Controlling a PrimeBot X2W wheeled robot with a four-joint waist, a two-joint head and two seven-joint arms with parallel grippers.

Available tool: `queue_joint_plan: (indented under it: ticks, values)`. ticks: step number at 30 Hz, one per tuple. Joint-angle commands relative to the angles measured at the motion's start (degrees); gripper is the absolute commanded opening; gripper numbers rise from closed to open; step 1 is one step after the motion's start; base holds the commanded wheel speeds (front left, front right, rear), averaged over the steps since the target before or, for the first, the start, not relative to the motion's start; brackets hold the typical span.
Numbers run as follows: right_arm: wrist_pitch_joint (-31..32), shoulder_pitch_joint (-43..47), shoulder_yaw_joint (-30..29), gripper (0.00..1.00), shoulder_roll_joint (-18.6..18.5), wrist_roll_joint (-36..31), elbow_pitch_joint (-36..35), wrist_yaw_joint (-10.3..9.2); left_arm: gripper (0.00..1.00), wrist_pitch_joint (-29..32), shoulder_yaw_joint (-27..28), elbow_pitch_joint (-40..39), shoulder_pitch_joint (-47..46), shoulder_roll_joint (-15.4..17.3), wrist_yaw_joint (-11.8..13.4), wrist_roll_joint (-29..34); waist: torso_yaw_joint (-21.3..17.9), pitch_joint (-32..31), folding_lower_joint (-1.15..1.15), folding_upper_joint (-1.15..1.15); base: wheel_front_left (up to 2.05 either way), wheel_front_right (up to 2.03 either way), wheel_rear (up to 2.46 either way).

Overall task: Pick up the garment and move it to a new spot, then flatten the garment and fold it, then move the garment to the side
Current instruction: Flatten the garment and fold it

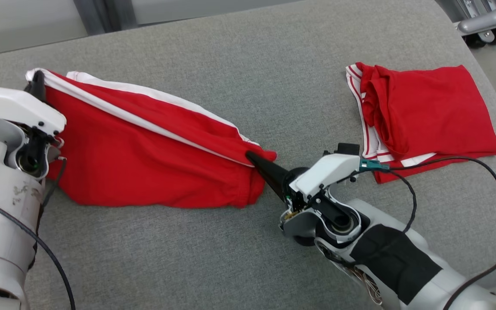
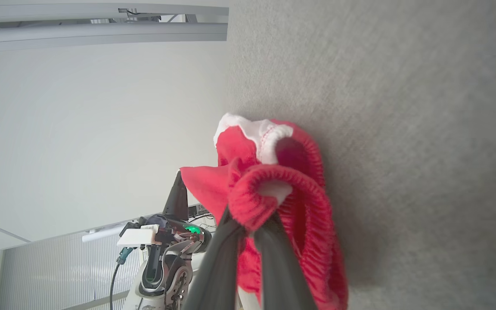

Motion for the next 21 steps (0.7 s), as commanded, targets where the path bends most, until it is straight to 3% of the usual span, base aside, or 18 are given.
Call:
queue_joint_plan:
  ticks: [1, 21]
  values:
    - [-1.02, -1.13, 0.44, 0.0, -0.7, 0.98, -0.23, 0.01, 0.0, -0.47, -0.2, 0.78, -1.73, 0.89, 0.22, 0.48, -0.19, 0.61, 0.0, 0.0, 0.0, 0.0, 0.0]
    - [-6.27, -4.27, 3.57, 0.0, -0.76, 5.51, -1.0, 0.01, 0.0, -2.65, -1.42, 5.07, -5.88, 1.02, 1.54, 1.52, -2.73, 5.33, 0.0, 0.0, 0.0, 0.0, 0.0]
